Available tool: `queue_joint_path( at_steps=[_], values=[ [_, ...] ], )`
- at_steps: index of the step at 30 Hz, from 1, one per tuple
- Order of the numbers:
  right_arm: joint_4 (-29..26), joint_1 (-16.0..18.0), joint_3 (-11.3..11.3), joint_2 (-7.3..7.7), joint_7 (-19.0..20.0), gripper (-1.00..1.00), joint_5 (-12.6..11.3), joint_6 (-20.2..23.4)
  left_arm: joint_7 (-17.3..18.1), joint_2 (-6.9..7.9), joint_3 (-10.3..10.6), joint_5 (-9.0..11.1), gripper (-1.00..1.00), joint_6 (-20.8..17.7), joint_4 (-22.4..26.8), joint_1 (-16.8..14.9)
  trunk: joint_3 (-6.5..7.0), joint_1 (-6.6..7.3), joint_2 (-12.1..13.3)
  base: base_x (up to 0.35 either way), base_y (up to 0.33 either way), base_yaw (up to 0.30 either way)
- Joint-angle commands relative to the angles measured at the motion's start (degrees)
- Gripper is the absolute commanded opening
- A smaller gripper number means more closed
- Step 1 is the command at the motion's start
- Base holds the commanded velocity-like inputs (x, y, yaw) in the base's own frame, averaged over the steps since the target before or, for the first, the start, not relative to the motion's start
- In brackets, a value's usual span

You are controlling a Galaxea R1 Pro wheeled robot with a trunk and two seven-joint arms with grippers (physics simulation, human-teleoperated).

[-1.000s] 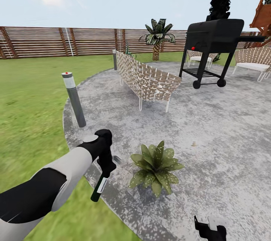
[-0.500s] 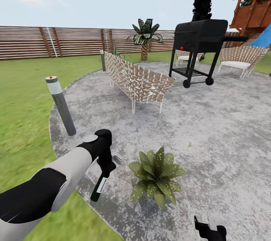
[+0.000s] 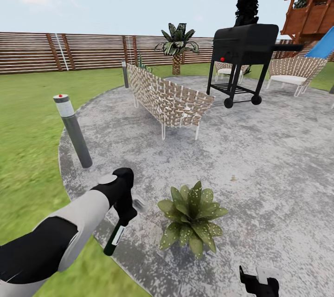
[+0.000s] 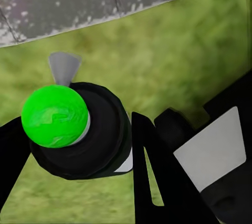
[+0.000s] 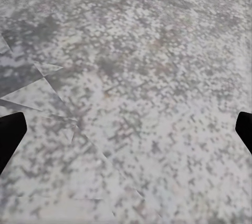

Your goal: Pick up the pesticide atomizer in the garden and spray insectifuge to fully cover both potted plants in the garden.

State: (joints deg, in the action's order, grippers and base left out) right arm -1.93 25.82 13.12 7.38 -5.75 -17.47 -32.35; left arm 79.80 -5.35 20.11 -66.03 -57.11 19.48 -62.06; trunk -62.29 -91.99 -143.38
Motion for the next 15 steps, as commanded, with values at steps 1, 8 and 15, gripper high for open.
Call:
queue_joint_path(
  at_steps=[1, 8, 15],
  values=[
    [0.0, 0.0, 0.5, 0.0, -0.3, 1.0, -0.2, -0.1, 0.6, -0.31, 0.0, -0.6, -1.0, -0.6, 0.1, 0.0, -0.05, 0.01, 0.0, 0.0, 0.0, 0.0],
    [0.0, 0.0, 0.5, 0.0, -0.3, 1.0, -0.2, -0.1, 0.5, 1.13, 0.3, -0.7, -1.0, -0.6, 0.1, 0.0, -0.05, 0.01, 0.0, 0.0, 0.0, 0.0],
    [0.0, 0.0, 0.5, 0.0, -0.3, 1.0, -0.2, -0.1, -4.3, 3.03, -0.1, -0.5, -1.0, -0.6, 0.0, 0.1, -0.05, 0.01, 0.0, 0.0, 0.0, 0.0]
  ],
)
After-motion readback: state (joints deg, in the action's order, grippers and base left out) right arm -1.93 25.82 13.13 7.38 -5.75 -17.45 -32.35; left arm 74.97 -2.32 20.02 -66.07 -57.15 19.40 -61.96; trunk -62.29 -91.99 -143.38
